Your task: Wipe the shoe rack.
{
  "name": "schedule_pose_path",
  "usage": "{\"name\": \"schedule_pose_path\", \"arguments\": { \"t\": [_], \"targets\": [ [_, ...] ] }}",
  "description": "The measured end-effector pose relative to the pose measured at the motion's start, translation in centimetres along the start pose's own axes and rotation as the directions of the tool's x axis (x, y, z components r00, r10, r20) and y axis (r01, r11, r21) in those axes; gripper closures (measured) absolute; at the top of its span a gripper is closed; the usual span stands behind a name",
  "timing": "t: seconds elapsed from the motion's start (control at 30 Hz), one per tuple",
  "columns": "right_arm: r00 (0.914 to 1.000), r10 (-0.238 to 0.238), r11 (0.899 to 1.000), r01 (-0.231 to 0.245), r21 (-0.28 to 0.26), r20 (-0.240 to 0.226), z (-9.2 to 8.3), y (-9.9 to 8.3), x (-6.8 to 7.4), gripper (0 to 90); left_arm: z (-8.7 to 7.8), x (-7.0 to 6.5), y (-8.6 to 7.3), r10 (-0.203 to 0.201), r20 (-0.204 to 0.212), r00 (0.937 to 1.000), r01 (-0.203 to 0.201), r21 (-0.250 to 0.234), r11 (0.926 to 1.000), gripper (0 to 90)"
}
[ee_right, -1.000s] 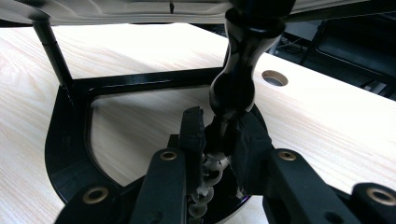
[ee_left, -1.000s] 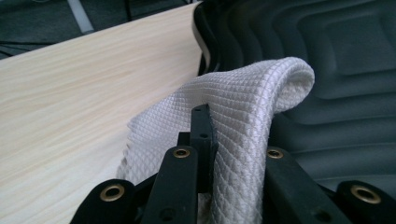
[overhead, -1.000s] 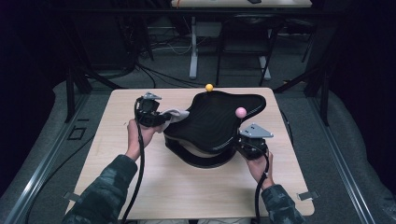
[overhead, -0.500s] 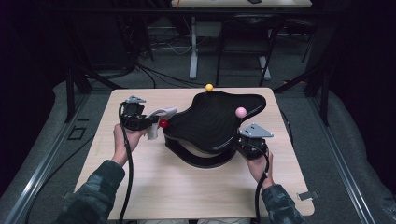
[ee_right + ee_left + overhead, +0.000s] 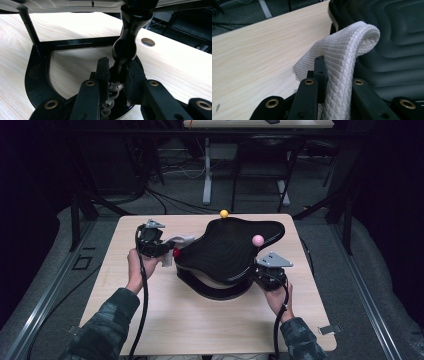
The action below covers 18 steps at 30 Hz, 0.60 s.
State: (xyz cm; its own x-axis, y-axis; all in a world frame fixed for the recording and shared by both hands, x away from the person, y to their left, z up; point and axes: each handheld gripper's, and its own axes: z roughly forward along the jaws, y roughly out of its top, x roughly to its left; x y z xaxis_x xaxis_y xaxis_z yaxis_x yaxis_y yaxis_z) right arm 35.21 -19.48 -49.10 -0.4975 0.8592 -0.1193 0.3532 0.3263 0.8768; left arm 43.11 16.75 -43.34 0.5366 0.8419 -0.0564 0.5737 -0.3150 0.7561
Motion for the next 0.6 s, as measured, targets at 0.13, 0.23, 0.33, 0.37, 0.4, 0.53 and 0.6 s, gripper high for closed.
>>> {"name": "schedule_pose_path", "arguments": {
  "t": [0.13,0.23,0.33,0.37,0.4,0.53,0.6],
  "targets": [
    [1.0000,-0.002,1.000,0.002,-0.003,-0.005,0.0,0.0,-0.1,75.1,-0.2,1.2,-1.2,-0.024,0.003,0.9997,0.024,0.020,0.9995,82.7],
    [0.9999,-0.002,1.000,0.002,-0.002,-0.012,0.0,0.0,-0.1,75.1,-0.5,1.0,-1.0,-0.041,0.027,0.9988,0.041,-0.012,0.9991,82.7],
    [0.9999,-0.002,1.000,0.002,-0.004,-0.010,0.0,0.0,-0.1,75.1,-0.7,0.0,-0.1,-0.011,0.047,0.9988,0.012,-0.027,0.9996,82.7],
    [0.9999,-0.002,1.000,0.002,-0.004,-0.010,0.0,0.0,-0.1,75.1,-0.7,-0.4,0.2,0.008,0.047,0.9989,-0.006,-0.026,0.9997,82.7],
    [0.9999,-0.001,1.000,0.001,-0.003,-0.011,0.0,0.0,-0.1,75.2,-0.5,-0.9,0.5,0.027,0.046,0.9986,-0.026,-0.019,0.9995,82.7],
    [0.9998,-0.007,1.000,0.007,0.000,-0.017,0.0,0.0,-0.1,75.1,0.2,-1.1,0.6,0.036,0.031,0.9989,-0.036,-0.006,0.9993,82.7],
    [0.9999,-0.005,1.000,0.005,0.003,-0.015,0.0,0.0,-0.1,75.1,0.3,-0.8,0.5,0.025,0.021,0.9995,-0.025,-0.002,0.9997,82.7]
  ]
}}
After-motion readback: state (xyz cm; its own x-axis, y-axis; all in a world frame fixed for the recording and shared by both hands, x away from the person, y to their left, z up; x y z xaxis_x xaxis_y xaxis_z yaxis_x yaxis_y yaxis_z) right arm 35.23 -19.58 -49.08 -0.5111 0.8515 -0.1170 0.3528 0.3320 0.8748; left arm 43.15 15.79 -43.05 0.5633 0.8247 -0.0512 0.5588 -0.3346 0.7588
